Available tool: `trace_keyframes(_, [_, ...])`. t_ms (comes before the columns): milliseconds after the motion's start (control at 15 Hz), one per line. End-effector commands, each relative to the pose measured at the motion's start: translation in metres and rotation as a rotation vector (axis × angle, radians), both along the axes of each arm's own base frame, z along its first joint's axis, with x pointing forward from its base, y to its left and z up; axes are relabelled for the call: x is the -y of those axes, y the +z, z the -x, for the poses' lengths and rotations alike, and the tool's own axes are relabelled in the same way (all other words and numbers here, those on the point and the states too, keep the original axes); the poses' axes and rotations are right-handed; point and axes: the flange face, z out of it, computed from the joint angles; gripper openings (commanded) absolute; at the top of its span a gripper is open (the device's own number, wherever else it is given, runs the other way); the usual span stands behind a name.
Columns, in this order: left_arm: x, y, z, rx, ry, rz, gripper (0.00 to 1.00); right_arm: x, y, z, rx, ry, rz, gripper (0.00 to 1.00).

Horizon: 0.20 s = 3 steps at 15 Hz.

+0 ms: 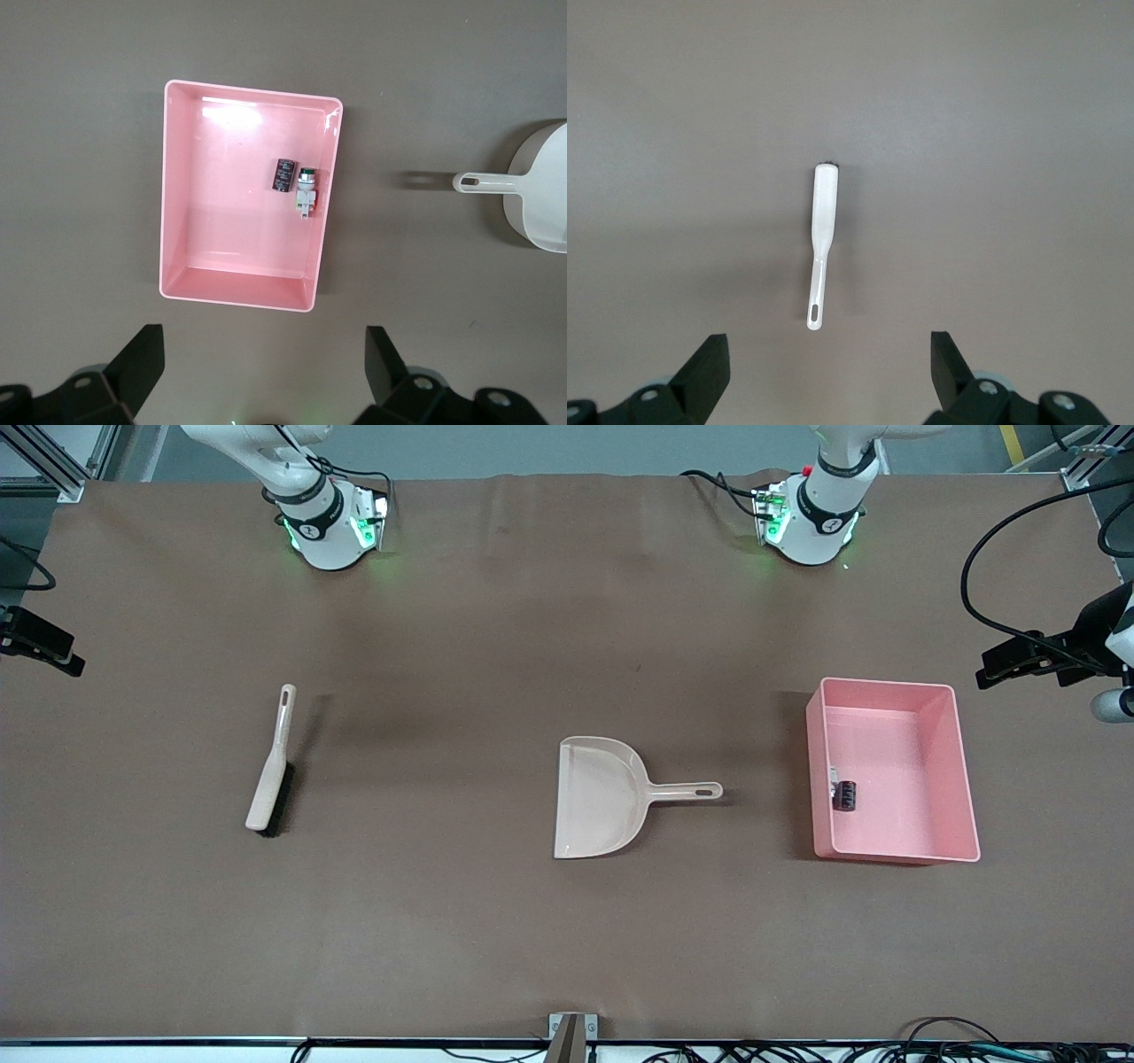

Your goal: Clean e-waste and dump in bin

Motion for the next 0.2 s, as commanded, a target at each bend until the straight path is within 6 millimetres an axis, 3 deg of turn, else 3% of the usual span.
trace_keyframes(0, [0.0028, 0.0092, 0.0057, 0.009, 0.012, 0.007, 1.0, -0.0008, 0.0032, 0.0004, 0.007, 0.0, -0.015, 1.0])
trace_keyframes(133, [0.0127, 0.0083, 0.0074, -0.002, 0.008, 0.002, 1.0, -0.0008, 0.0032, 0.0004, 0.007, 0.0, -0.015, 1.0])
